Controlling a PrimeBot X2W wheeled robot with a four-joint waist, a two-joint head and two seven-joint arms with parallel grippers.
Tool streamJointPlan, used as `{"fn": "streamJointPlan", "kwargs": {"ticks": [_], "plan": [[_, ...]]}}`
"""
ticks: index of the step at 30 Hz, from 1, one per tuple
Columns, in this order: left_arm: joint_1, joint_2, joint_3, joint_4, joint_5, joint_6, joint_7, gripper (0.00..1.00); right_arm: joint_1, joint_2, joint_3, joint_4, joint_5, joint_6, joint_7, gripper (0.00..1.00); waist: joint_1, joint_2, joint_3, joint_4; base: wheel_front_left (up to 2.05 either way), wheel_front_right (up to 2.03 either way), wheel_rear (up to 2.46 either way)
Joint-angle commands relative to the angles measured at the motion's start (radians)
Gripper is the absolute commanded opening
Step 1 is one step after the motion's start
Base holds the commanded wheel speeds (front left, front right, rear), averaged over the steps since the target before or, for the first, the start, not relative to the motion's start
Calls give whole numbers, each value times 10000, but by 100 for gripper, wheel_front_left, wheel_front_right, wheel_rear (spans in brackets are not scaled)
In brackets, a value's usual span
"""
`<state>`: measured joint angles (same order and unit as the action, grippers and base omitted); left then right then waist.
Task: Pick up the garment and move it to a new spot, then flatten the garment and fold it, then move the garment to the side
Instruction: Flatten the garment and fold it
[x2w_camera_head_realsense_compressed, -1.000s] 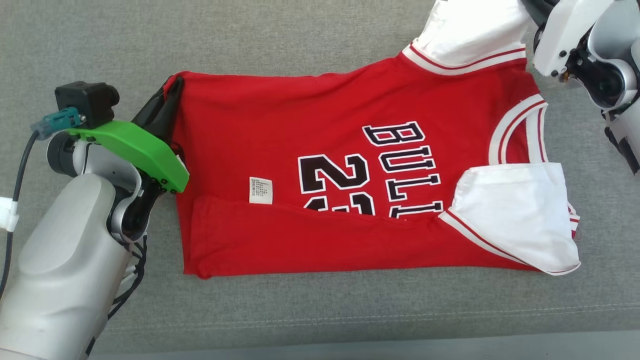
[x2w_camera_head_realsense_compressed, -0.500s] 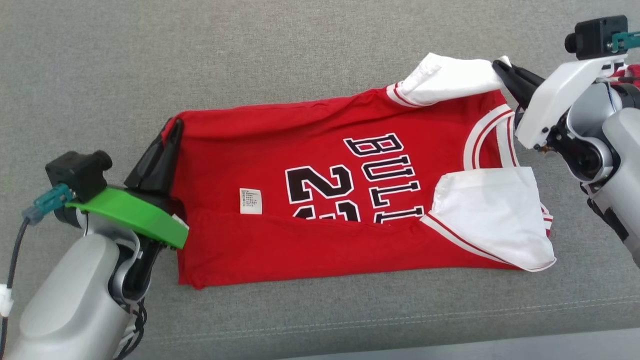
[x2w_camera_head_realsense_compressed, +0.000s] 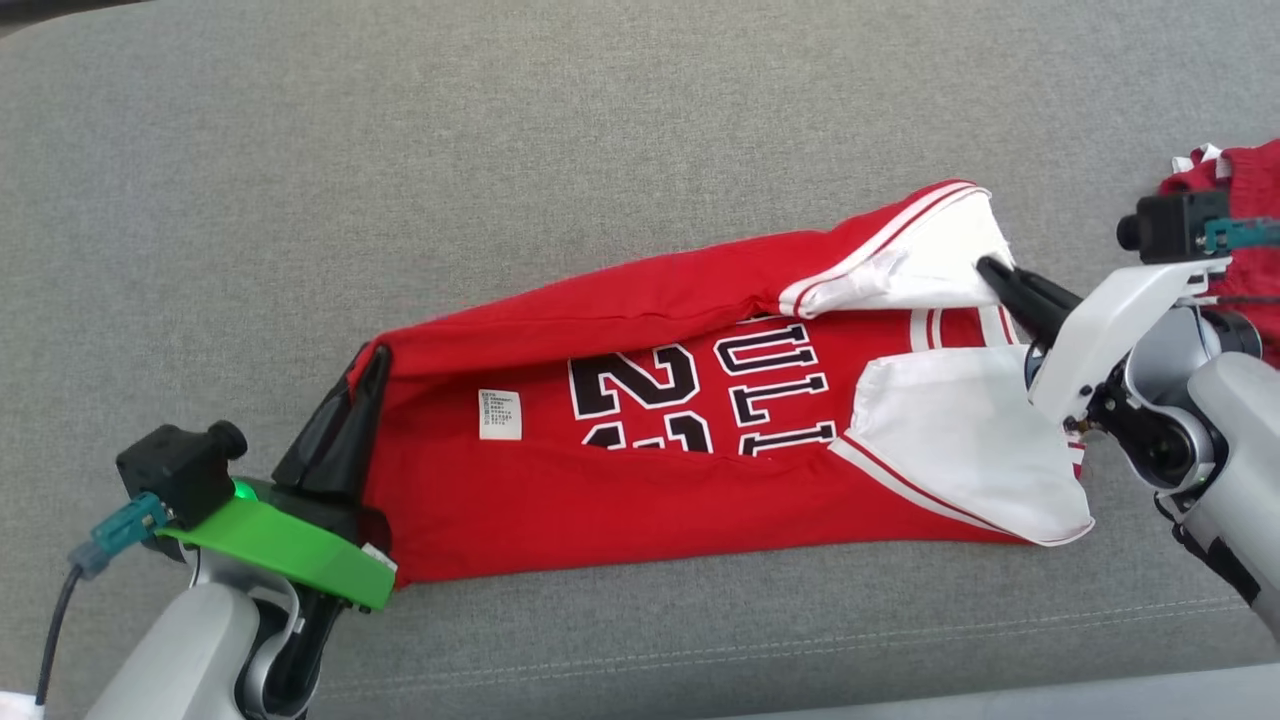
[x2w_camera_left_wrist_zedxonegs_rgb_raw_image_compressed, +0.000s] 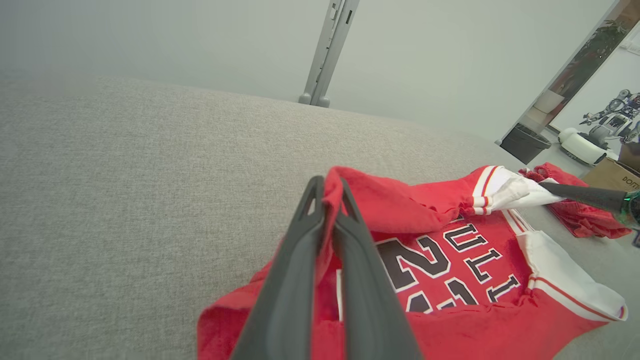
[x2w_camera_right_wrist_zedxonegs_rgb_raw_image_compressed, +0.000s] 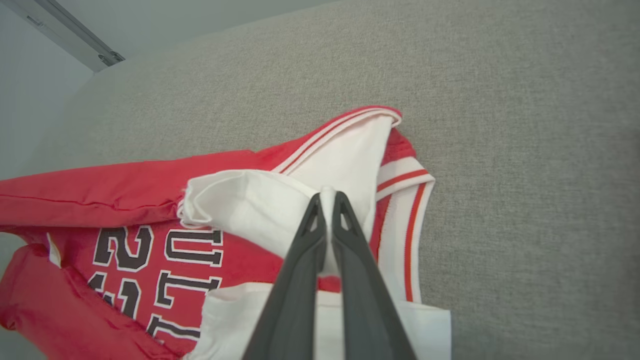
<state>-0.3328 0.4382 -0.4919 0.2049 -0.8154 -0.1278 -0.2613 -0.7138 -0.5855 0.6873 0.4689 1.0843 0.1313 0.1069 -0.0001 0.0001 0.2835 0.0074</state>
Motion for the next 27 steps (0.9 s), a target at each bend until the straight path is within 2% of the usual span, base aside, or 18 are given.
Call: {"fn": "streamJointPlan", "kwargs": {"ticks": [1,15,19,20,21,22,23,24,25,27], "plan": [[246,-51,36,-28,31,-30,-40,0,251,-16,51,-24,57,-11,-99,0,1,-1,-55,-42,0,0,0],[1572,-326,346,-455,802,-27,-41,0,1022,196,185,620,332,-11,-1042,0,1,-1,-421,-173,0,0,0],[1809,-301,182,-317,989,-27,-34,0,1207,178,378,651,426,-11,-1089,0,1,-1,-488,-218,0,0,0],[1862,-336,191,-165,1041,-27,-34,5,1246,134,467,682,439,-11,-1175,0,1,-1,-517,-231,0,0,0],[1886,-348,199,-104,1116,-27,-34,78,1272,124,505,679,451,-11,-1211,22,1,-1,-530,-237,0,0,0],[1946,-335,146,-11,1149,-27,-33,100,1330,115,541,684,455,-11,-1253,43,1,-1,-540,-246,0,0,0],[2006,-314,63,72,1183,-28,-33,100,1398,92,564,717,497,-11,-1294,75,1,-1,-550,-253,0,0,0],[2042,-276,-6,110,1252,-28,-33,100,1444,60,581,738,525,-11,-1351,96,1,-1,-557,-257,0,0,0],[2120,-234,-82,151,1228,-28,-34,100,1509,-16,609,748,548,-11,-1443,100,1,-1,-568,-268,0,0,0],[2240,-171,-158,184,1206,-28,-34,100,1613,-135,578,759,631,-11,-1563,100,1,-1,-592,-260,0,0,0]]}}
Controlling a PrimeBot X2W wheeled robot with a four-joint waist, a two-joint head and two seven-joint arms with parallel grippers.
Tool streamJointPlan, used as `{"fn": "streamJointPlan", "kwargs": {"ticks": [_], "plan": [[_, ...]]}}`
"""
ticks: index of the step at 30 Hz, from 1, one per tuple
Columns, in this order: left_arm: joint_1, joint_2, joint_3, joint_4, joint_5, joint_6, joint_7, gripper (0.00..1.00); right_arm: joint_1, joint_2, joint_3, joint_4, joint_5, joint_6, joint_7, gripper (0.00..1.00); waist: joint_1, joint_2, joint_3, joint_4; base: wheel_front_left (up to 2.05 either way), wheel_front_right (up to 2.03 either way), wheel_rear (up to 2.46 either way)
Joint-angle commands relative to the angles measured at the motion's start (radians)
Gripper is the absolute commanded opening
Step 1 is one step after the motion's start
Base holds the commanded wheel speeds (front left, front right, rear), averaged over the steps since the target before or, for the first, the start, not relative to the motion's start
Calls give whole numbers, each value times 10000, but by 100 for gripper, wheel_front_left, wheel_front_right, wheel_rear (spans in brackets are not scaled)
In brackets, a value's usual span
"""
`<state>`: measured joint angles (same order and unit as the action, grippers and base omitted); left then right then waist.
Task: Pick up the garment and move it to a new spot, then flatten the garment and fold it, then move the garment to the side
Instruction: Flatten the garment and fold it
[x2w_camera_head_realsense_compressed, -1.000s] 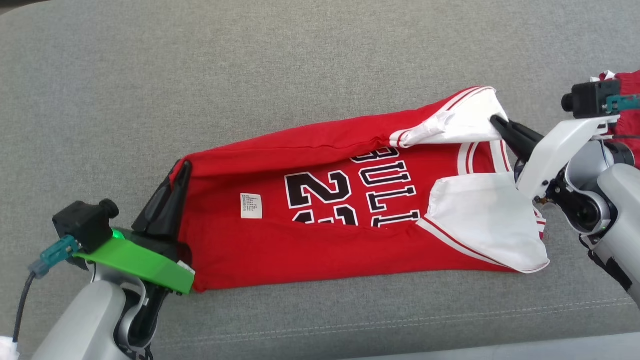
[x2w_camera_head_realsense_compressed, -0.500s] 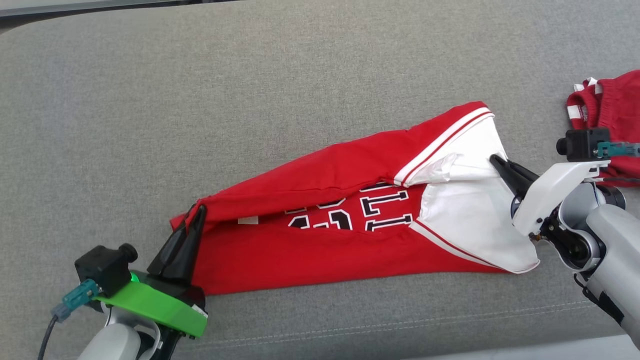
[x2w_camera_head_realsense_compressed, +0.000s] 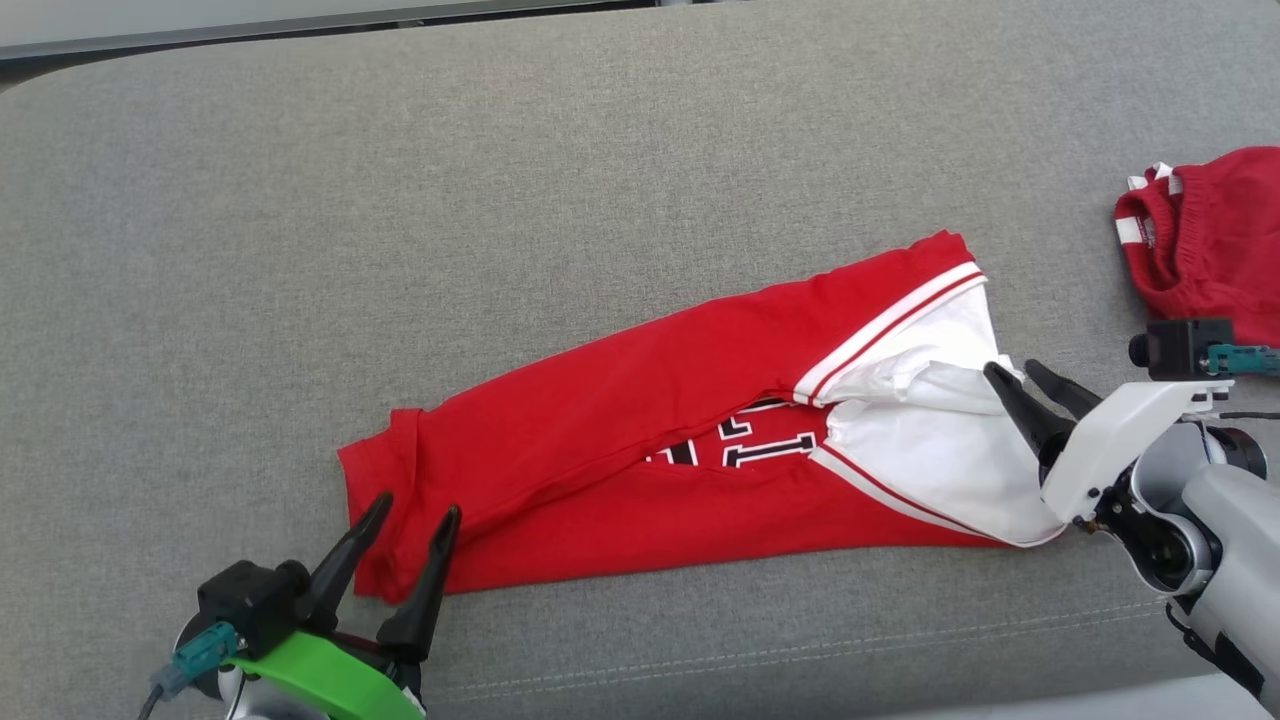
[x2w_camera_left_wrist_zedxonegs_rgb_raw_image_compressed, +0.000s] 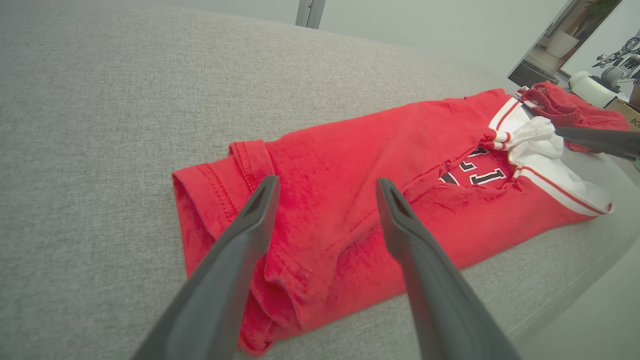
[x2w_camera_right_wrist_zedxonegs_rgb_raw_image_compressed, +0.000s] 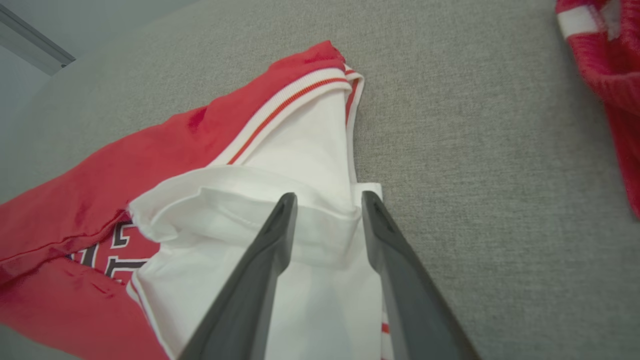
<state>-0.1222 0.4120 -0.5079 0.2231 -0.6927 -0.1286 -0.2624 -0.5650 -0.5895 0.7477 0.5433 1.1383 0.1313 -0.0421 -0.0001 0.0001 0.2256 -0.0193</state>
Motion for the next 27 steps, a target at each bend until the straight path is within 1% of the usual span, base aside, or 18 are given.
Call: {"fn": "streamJointPlan", "kwargs": {"ticks": [1,7,10,15,18,21,27], "plan": [[210,116,-46,27,-37,-20,-21,100,209,-159,-16,-5,118,-11,-112,100,1,-1,-31,13,0,0,0],[536,181,3,88,-117,-20,-21,100,630,-592,-15,-202,361,-11,-204,100,1,-1,-169,32,0,0,0],[705,28,297,-78,-108,-20,-23,100,814,-887,-45,-367,391,-11,-276,100,1,-1,-274,38,0,0,0],[830,-245,873,-495,203,-20,-23,100,837,-1090,-227,-661,427,-11,-440,100,1,-1,-484,32,0,0,0],[808,-496,1152,-686,509,-20,-22,100,772,-1106,-374,-699,442,-11,-347,100,1,-1,-622,82,0,0,0],[747,-786,1425,-743,854,-21,-22,100,756,-1065,-522,-474,389,-11,-215,100,1,-1,-795,181,0,0,0],[879,-1454,1991,-817,1389,-21,-23,100,649,-713,-777,171,241,-11,380,100,1,-1,-1133,426,0,0,0]]}}
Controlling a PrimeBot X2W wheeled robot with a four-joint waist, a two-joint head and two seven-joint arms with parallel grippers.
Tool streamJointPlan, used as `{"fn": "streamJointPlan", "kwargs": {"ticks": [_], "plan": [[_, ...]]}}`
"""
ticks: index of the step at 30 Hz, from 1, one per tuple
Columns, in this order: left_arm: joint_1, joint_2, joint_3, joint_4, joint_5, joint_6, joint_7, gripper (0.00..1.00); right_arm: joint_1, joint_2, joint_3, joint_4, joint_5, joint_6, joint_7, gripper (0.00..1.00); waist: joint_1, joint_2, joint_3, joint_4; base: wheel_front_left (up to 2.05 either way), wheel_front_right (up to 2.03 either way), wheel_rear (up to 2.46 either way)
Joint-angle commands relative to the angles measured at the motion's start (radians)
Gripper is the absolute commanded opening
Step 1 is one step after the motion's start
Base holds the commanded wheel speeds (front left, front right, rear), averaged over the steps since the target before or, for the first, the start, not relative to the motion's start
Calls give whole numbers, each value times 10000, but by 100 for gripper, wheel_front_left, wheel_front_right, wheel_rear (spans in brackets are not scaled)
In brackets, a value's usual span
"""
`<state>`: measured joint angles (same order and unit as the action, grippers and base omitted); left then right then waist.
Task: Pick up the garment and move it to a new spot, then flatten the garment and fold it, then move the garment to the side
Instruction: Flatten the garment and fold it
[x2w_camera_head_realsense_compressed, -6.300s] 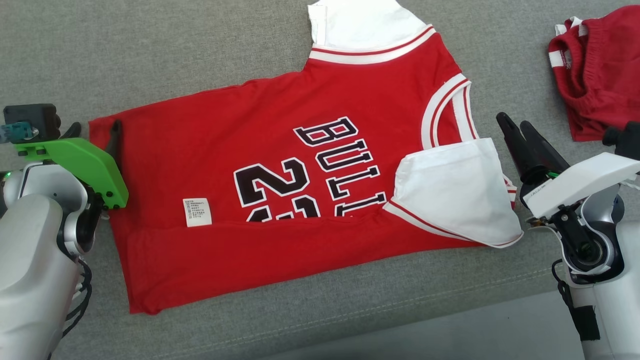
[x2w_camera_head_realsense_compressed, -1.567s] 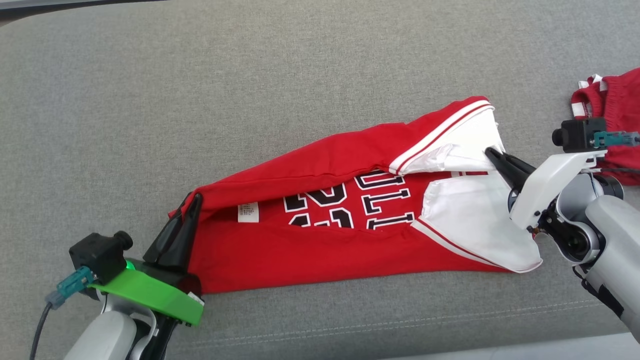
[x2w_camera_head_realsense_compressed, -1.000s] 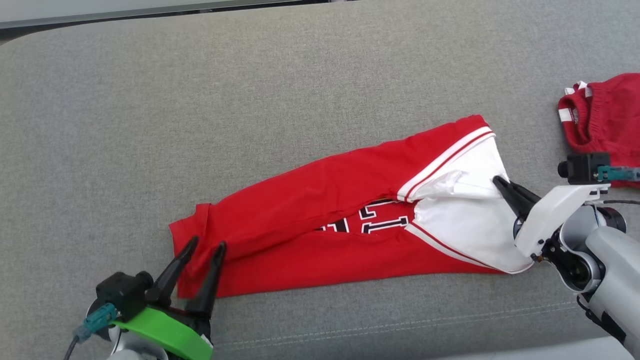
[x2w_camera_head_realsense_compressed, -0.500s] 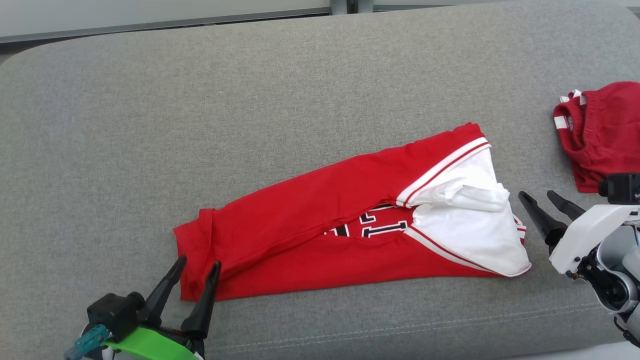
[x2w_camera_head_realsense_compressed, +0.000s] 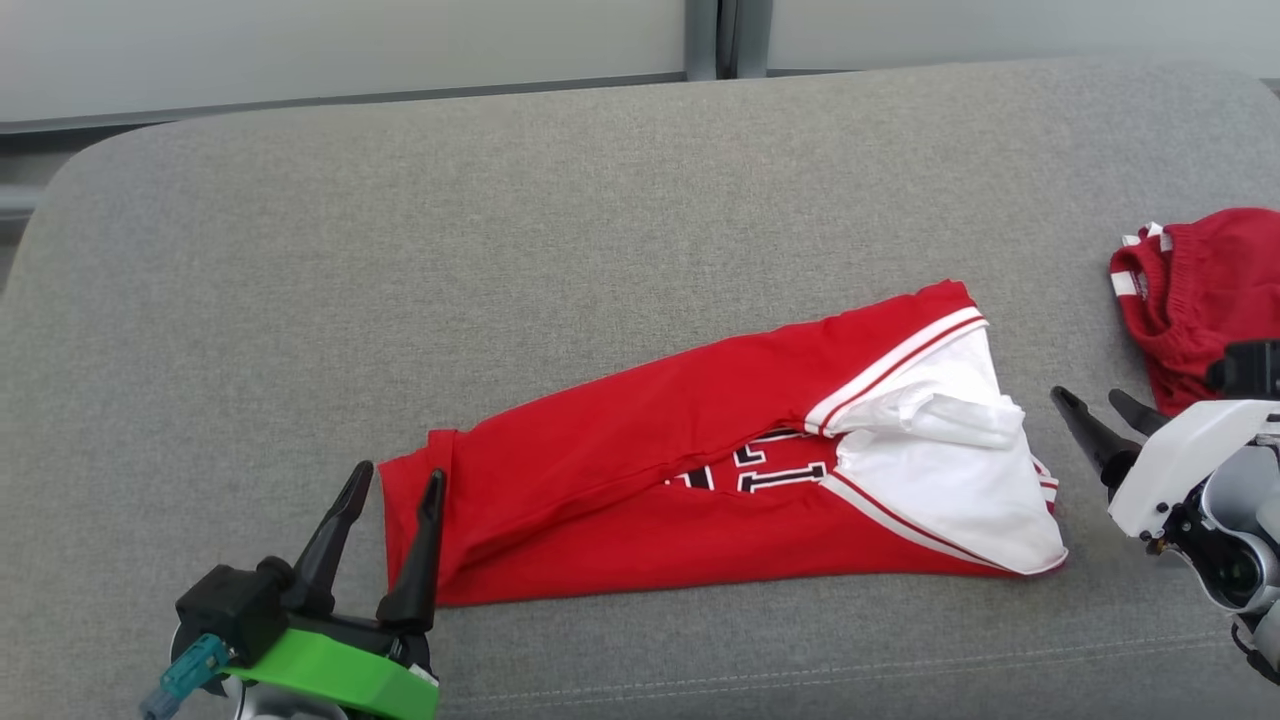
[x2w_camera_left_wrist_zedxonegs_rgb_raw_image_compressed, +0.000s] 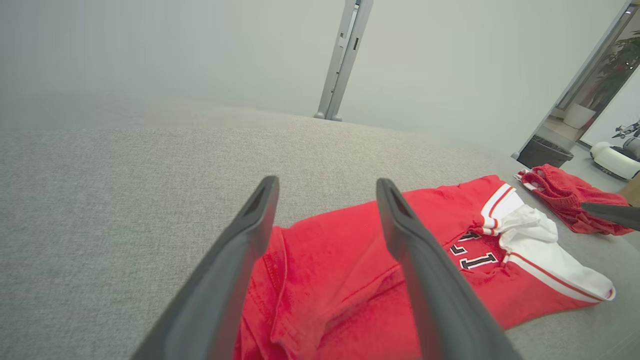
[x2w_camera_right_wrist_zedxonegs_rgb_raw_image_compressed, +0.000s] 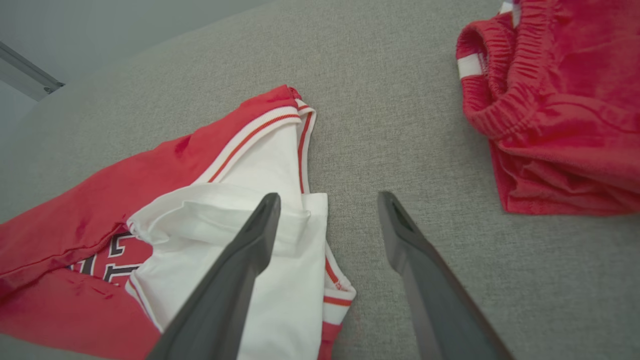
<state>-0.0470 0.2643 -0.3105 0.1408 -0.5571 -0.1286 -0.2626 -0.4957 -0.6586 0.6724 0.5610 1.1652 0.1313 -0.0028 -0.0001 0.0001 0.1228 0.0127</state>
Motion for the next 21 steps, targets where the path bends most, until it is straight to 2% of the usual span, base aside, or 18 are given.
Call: {"fn": "streamJointPlan", "kwargs": {"ticks": [1,7,21], "plan": [[193,-65,87,-22,117,-21,-20,100,-76,56,-41,109,-69,-11,110,100,1,-1,-147,160,0,0,0],[436,-426,243,-312,387,-21,-20,100,-218,544,-258,942,-198,-9,883,100,1,-1,-235,625,0,0,0],[587,-532,367,-611,512,-21,-20,100,-631,1644,-1031,3075,-429,-9,1449,100,1,-1,-33,1618,0,0,0]]}}
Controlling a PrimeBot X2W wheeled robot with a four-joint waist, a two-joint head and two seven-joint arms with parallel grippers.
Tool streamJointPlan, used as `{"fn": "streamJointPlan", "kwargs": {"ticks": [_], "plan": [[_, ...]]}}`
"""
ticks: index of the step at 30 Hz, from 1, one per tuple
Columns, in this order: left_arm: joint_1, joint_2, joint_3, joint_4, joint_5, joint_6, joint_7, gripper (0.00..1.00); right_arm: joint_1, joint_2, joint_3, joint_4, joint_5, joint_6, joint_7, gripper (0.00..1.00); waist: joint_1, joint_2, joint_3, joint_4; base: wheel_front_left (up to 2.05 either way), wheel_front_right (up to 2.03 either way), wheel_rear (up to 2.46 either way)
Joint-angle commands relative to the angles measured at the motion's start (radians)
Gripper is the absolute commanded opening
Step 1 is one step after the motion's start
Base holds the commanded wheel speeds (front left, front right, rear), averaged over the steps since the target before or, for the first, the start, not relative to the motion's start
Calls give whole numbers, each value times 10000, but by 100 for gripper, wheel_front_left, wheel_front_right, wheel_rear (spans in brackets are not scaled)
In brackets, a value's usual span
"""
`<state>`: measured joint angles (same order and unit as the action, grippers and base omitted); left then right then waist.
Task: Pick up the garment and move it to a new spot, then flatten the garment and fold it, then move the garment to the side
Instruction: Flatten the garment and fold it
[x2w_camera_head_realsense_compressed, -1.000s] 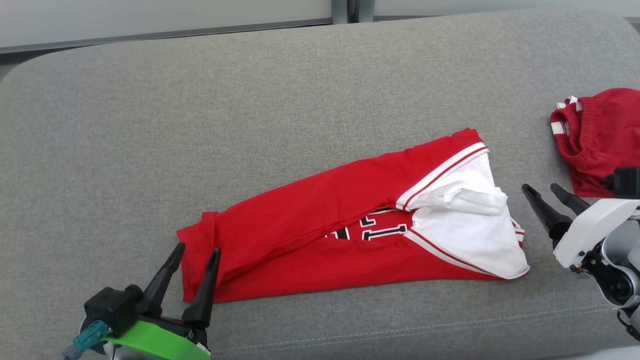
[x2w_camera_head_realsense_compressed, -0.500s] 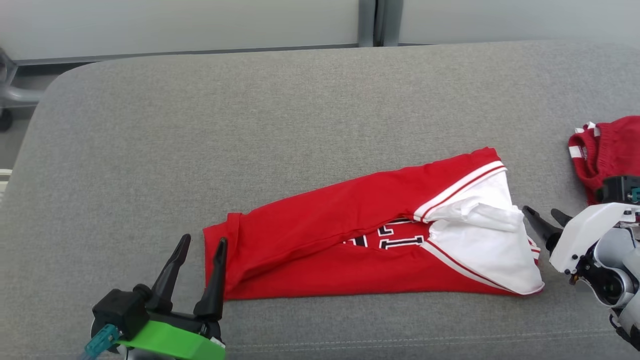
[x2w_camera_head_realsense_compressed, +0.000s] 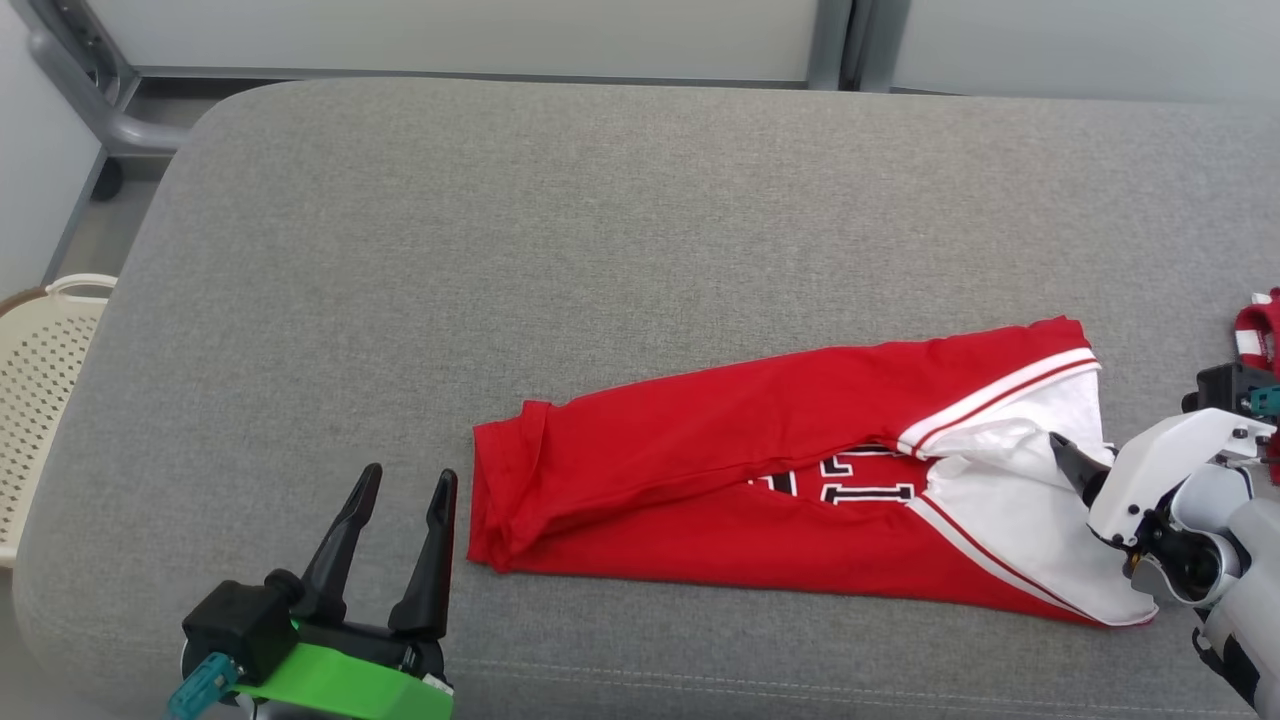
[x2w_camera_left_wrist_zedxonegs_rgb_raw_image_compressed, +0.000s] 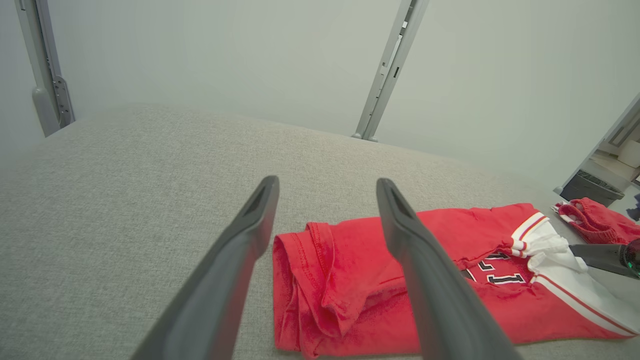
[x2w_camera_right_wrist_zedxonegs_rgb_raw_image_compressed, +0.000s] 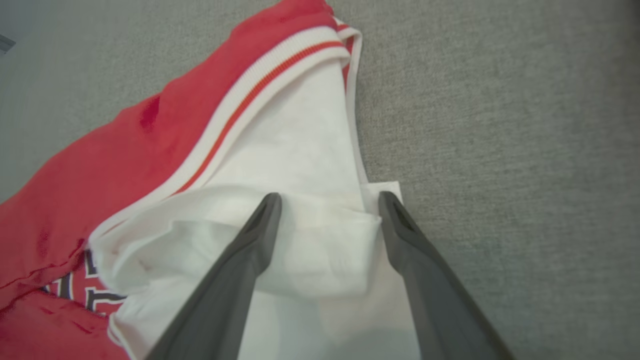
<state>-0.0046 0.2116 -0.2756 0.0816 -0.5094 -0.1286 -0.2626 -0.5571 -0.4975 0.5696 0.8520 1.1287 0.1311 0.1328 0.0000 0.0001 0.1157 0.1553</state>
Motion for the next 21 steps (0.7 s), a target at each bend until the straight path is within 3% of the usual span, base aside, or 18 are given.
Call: {"fn": "streamJointPlan", "kwargs": {"ticks": [1,21], "plan": [[163,-2,29,-29,58,-21,-20,100,-20,81,1,295,-103,-7,167,100,0,-1,37,242,0,0,0],[-159,157,376,367,496,-21,-20,100,-374,1289,228,1881,-715,49,822,100,0,-1,15,699,0,0,0]]}}
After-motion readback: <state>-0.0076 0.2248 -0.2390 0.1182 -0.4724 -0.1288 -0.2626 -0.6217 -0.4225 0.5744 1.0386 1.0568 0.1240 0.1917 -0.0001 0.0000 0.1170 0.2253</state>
